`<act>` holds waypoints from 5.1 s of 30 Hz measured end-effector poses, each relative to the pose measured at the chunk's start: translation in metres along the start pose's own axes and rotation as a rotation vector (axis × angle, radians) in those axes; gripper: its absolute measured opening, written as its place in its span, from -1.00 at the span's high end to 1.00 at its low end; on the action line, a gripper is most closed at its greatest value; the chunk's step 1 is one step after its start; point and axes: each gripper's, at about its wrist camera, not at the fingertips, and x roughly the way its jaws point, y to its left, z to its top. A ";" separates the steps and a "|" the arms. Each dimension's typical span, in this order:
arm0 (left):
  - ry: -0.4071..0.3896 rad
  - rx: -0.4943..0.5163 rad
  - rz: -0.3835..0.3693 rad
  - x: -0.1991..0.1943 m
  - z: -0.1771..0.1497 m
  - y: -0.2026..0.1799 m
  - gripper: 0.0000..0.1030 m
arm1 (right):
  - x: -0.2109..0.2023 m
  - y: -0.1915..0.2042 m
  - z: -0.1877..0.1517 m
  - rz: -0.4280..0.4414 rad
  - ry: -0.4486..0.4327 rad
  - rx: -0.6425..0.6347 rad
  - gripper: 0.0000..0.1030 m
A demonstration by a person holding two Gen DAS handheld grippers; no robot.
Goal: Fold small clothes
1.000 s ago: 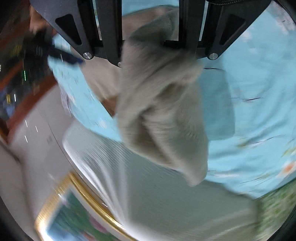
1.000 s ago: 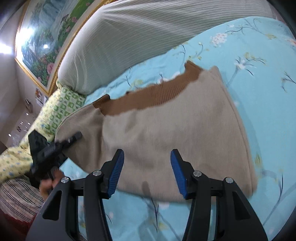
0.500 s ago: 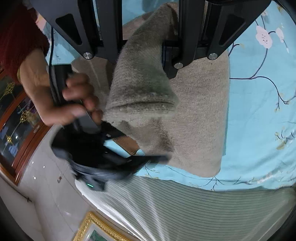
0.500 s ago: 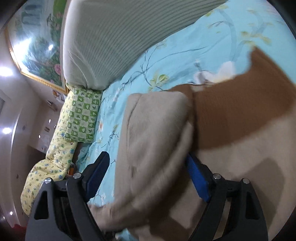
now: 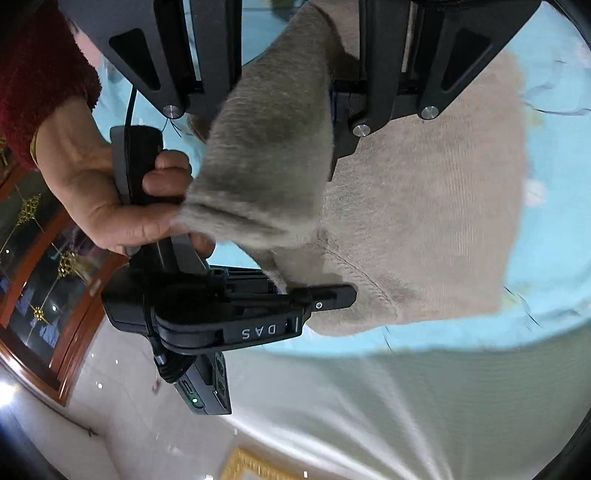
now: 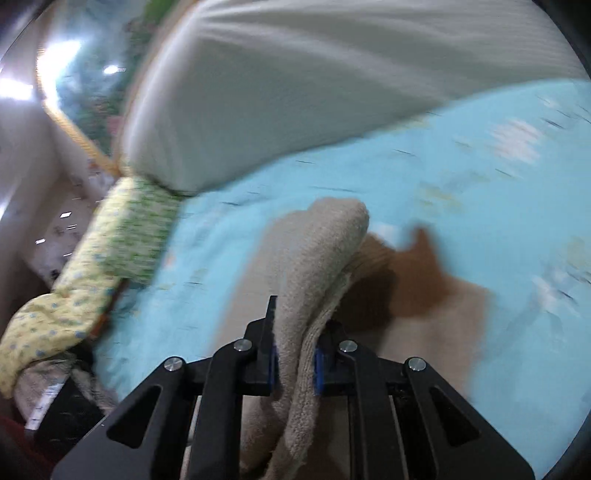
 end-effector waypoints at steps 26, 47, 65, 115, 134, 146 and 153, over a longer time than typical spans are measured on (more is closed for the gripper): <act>0.021 -0.003 -0.083 -0.005 -0.031 -0.021 -0.31 | -0.034 -0.040 -0.027 -0.147 -0.092 -0.008 -0.02; 0.012 -0.295 -0.034 -0.064 -0.024 0.095 -0.56 | -0.058 -0.019 -0.093 -0.099 -0.059 0.030 -0.54; 0.152 -0.553 -0.254 0.035 0.005 0.187 -0.71 | -0.006 -0.056 -0.068 0.029 0.039 0.176 -0.56; -0.092 -0.556 0.316 -0.248 -0.119 0.286 -0.26 | 0.110 0.198 -0.098 0.016 0.076 -0.190 0.42; -0.050 -0.560 0.257 -0.230 -0.123 0.271 -0.17 | 0.128 0.171 -0.092 -0.015 0.127 -0.153 0.73; -0.016 -0.404 0.281 -0.281 -0.202 0.187 -0.34 | 0.023 0.167 -0.177 0.084 0.049 -0.103 0.15; 0.002 -0.246 0.435 -0.254 -0.211 0.157 -0.33 | 0.029 0.156 -0.204 0.082 0.066 -0.040 0.13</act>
